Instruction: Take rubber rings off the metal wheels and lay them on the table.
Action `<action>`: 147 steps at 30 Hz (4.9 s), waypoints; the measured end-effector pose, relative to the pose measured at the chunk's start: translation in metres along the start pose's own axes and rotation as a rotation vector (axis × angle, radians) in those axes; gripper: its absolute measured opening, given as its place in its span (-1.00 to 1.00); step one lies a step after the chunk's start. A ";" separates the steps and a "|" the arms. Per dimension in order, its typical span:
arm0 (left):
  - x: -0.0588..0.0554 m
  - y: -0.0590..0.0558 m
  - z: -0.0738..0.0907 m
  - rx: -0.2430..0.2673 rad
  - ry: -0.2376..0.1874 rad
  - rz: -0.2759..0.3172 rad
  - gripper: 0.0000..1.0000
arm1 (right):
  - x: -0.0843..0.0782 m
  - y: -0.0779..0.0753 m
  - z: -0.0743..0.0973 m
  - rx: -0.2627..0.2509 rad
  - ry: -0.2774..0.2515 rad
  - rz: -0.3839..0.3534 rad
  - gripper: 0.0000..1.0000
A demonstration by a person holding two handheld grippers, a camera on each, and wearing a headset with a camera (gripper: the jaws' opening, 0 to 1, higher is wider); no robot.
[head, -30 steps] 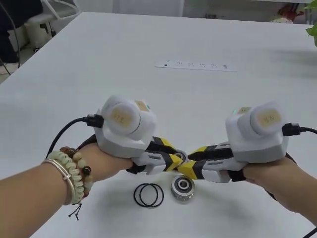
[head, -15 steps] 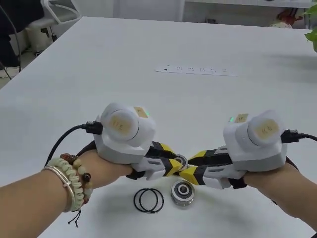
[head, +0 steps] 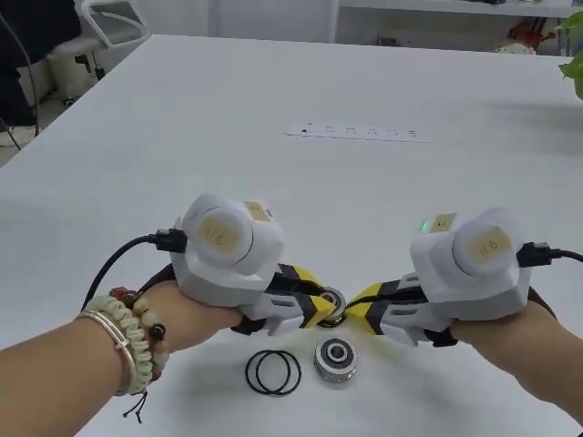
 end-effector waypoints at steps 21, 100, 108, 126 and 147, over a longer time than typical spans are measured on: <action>-0.001 -0.001 0.001 -0.002 -0.004 -0.026 -0.72 | -0.001 -0.004 0.007 0.065 -0.143 -0.649 -1.00; 0.038 0.000 0.039 -0.005 -0.061 -0.058 -0.40 | 0.015 0.002 0.016 0.029 -0.173 -0.599 -1.00; 0.061 0.004 0.065 -0.019 -0.079 -0.012 -0.24 | 0.016 -0.002 0.018 0.027 -0.179 -0.598 -1.00; 0.066 -0.007 0.139 0.072 -0.161 -0.033 0.03 | 0.024 -0.007 0.026 0.019 -0.231 -0.620 -1.00; 0.005 -0.022 0.173 0.176 -0.067 0.091 0.29 | 0.064 0.019 0.041 0.125 -0.309 -0.504 -1.00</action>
Point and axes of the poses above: the centre of the closed fingertips' face, and the gripper's own axes: z roughly backward along the fingers, y roughly to its left, x roughly out of its top, the point moved 8 cm from there along z, roughly backward along the fingers, and after that the axes turned 3 degrees about x, right-handed, at the moved point
